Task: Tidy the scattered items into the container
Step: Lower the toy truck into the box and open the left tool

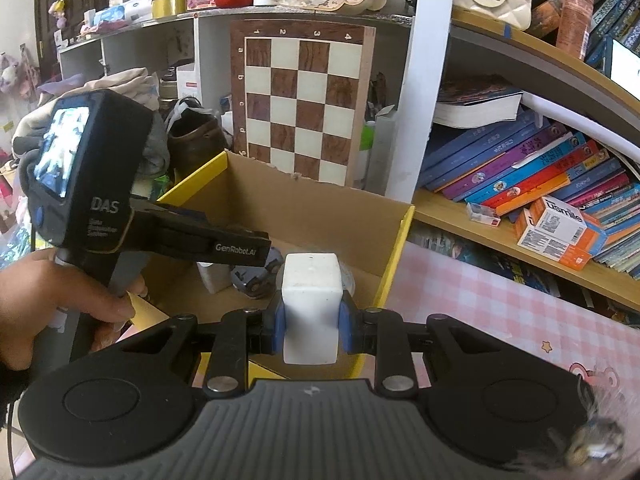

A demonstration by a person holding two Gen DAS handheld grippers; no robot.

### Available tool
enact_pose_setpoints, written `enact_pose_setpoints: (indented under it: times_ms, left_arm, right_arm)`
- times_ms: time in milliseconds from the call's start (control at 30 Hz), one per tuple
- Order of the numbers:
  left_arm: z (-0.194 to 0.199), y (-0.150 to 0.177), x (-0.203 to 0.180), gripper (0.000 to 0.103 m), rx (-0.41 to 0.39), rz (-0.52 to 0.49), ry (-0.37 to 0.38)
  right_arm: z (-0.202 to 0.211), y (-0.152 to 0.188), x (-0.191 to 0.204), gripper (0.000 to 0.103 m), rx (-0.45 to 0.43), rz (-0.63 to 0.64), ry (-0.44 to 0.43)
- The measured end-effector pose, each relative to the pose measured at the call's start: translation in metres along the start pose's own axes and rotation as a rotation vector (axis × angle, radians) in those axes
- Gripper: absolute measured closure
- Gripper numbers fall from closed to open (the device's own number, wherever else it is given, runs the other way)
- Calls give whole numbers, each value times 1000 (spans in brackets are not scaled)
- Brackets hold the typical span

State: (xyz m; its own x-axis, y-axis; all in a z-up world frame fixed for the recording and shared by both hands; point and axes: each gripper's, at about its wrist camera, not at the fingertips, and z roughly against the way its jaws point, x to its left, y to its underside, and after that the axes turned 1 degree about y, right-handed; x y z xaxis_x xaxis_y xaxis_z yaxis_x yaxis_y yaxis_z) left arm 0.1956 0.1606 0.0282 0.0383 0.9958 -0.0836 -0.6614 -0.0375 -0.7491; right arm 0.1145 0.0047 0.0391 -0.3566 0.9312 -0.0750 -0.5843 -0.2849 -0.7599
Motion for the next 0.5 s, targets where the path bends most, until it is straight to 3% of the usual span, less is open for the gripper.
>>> enact_pose_setpoints:
  times_ms: [100, 300, 500]
  left_arm:
    - [11, 0, -1, 31, -31, 1, 4]
    - [38, 5, -11, 26, -144, -97, -71]
    - [55, 13, -8, 21, -156, -20, -74]
  right_arm:
    - [-3, -1, 1, 78, 5, 3, -9]
    - [-8, -3, 5, 78, 16, 24, -25]
    - [-19, -5, 7, 78, 42, 51, -46]
